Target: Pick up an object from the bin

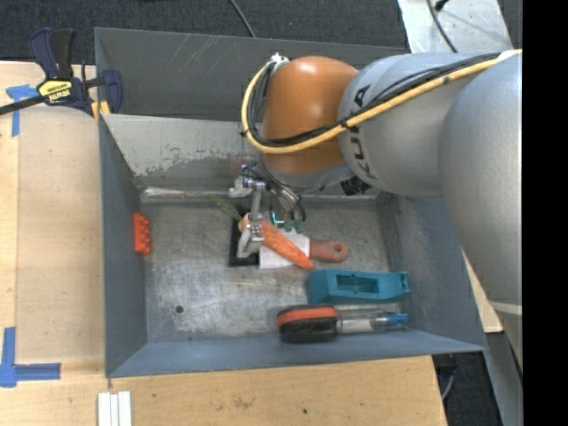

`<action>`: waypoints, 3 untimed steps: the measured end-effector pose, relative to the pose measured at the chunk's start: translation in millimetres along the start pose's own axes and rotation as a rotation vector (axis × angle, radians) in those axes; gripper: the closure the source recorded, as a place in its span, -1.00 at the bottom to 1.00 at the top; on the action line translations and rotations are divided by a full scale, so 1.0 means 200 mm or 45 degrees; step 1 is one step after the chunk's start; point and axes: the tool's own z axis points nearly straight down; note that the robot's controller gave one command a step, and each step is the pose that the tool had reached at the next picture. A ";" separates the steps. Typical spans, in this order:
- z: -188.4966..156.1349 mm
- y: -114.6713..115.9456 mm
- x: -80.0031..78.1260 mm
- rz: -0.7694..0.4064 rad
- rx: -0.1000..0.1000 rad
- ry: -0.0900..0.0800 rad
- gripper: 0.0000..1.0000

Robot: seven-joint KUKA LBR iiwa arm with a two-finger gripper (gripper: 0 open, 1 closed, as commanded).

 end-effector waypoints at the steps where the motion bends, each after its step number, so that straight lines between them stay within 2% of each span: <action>1: -0.02 0.00 -0.01 0.002 -0.001 -0.010 -1.00; 2: -0.10 -0.15 -0.10 -0.048 0.000 -0.010 -1.00; 3: -0.10 -0.27 -0.11 -0.049 0.001 -0.010 -1.00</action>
Offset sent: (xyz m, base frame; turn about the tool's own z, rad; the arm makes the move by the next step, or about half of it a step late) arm 0.0255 -0.0415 0.0250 -0.0475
